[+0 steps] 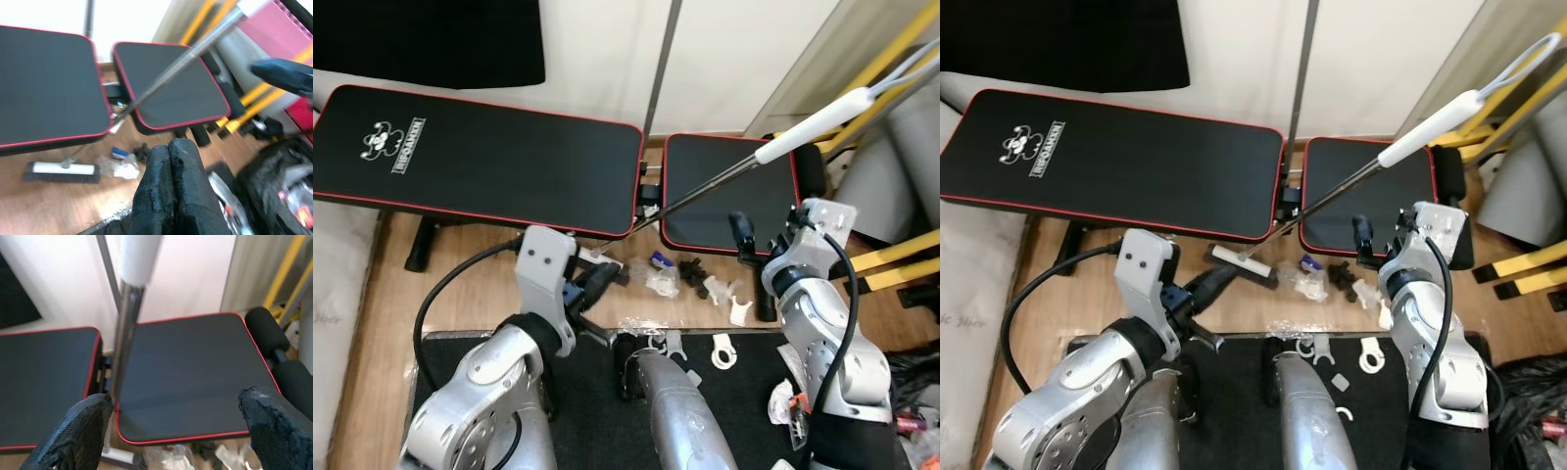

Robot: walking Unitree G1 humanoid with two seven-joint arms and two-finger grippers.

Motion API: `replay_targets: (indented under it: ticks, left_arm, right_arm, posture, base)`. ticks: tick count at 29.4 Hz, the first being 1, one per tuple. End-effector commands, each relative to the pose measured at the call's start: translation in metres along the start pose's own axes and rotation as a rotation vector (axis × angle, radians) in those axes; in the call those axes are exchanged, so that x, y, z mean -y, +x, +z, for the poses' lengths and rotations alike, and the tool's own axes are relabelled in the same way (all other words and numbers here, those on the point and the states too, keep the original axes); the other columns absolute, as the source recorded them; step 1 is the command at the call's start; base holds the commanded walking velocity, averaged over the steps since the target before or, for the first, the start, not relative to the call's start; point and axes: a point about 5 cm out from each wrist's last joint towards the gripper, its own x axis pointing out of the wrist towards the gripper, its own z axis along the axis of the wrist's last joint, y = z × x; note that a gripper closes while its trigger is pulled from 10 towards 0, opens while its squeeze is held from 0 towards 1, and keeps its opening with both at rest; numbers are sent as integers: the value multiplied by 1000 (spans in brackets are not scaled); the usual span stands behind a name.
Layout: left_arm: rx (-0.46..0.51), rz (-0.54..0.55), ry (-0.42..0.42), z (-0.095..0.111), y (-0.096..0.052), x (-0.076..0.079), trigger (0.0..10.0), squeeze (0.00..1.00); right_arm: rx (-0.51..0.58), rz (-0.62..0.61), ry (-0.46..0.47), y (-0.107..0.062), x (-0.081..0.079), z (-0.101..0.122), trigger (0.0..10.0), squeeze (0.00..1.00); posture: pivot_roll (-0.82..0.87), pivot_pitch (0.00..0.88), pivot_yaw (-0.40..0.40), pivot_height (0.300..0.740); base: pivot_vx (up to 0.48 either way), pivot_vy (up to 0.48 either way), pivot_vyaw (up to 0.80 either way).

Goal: Sweep floor

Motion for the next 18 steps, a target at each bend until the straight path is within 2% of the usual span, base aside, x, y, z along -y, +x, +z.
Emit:
replay_targets:
  ticks: [1,3,9,12,13,18]
  left_arm:
    - [-17,79,-20,-9,1,-8,10000,0]
    - [-17,95,-12,-10,2,-10,10000,0]
    - [-25,113,-6,-12,3,-17,10000,0]
    - [-53,105,24,-18,-2,-21,10000,0]
    - [-50,133,18,-19,-4,-25,10000,0]
    - [-60,198,3,-24,-4,-34,10000,0]
  right_arm:
    - [-29,40,4,-6,-5,-6,10000,0]
    - [-29,53,4,-7,-6,-7,10000,0]
    - [-43,81,-5,-12,-6,-11,10000,0]
    - [-63,89,-4,-18,-4,-17,10000,0]
    - [-77,90,-6,-22,-2,-21,10000,0]
    - [-105,85,-8,-32,2,-27,10000,0]
  posture:
    - [-130,202,-185,740]
    - [-130,202,-185,740]
    - [-136,181,-173,740]
    - [-135,167,-172,740]
    - [-138,158,-169,740]
    - [-151,143,-160,740]
  base:
    - [480,0,0]
    - [480,0,0]
    - [0,0,0]
    - [480,0,0]
    - [480,0,0]
    - [0,0,0]
